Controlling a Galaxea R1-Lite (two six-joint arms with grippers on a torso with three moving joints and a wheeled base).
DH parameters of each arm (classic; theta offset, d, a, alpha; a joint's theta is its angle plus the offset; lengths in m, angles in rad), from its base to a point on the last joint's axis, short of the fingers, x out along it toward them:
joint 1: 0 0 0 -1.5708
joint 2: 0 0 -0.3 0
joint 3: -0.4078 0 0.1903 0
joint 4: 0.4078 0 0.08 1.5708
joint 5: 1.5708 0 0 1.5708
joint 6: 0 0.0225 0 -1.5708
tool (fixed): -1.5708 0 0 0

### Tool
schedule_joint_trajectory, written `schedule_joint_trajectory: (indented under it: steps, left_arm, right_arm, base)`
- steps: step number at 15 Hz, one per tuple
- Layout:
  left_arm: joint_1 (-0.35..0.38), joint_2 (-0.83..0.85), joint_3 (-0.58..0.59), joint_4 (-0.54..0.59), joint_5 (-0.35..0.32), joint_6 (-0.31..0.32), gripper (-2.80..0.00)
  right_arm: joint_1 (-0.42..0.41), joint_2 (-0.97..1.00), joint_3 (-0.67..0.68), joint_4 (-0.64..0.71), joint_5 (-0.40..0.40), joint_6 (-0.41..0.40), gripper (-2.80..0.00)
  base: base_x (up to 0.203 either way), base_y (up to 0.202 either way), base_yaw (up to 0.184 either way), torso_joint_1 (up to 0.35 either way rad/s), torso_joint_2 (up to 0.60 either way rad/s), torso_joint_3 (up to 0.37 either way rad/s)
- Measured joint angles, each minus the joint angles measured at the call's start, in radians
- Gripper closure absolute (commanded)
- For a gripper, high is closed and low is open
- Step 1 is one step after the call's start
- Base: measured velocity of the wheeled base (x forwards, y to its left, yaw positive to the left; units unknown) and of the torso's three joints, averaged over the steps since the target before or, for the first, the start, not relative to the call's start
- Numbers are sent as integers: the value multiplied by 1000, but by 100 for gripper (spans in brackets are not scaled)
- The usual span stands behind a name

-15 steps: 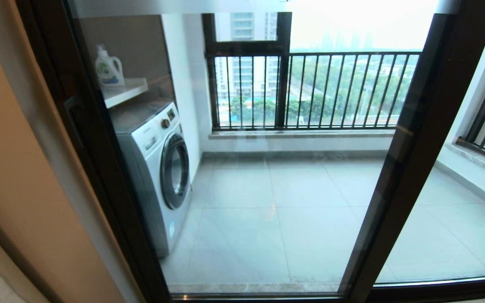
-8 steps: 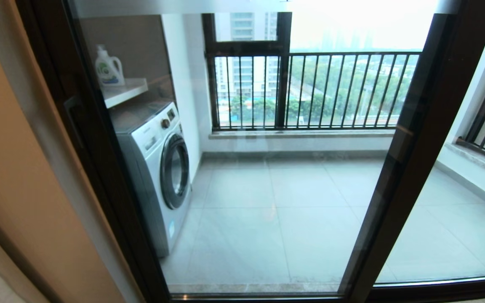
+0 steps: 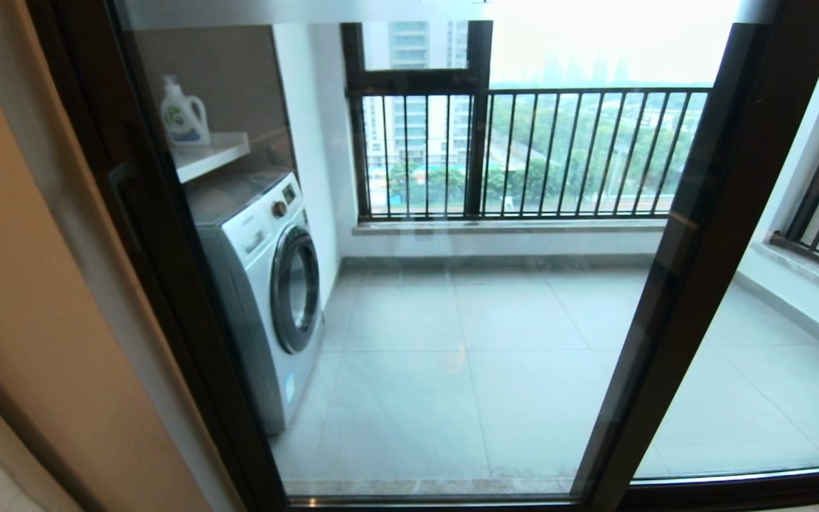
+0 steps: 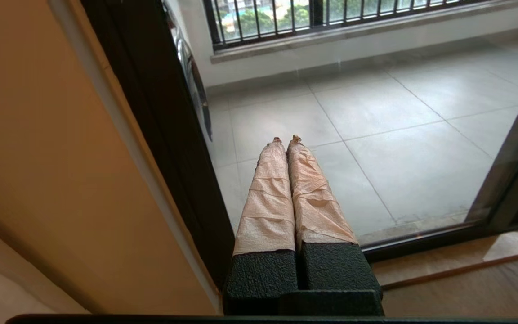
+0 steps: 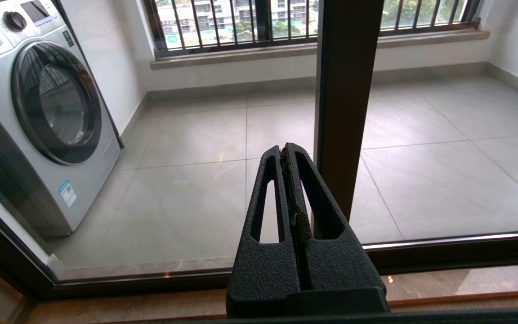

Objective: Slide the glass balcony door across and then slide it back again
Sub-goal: Open the slid door

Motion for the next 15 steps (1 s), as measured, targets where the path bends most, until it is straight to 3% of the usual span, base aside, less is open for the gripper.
schedule_joint_trajectory:
  steps: [4, 11, 13, 15]
  left_arm:
    - [0, 364, -82, -188, -14, -40, 0]
    - [8, 1128, -250, -757, -7, -48, 0]
    - [42, 1245, -315, -848, -8, -22, 0]
    - [100, 1312, -372, -854, -14, 0, 0]
  right_arm:
    - [0, 0, 0, 0, 0, 0, 0]
    - [0, 0, 0, 0, 0, 0, 0]
    - [0, 0, 0, 0, 0, 0, 0]
    - [0, 0, 0, 0, 0, 0, 0]
  base:
    - [0, 0, 0, 0, 0, 0]
    - [0, 0, 0, 0, 0, 0]
    - [0, 0, 0, 0, 0, 0]
    - [0, 0, 0, 0, 0, 0]
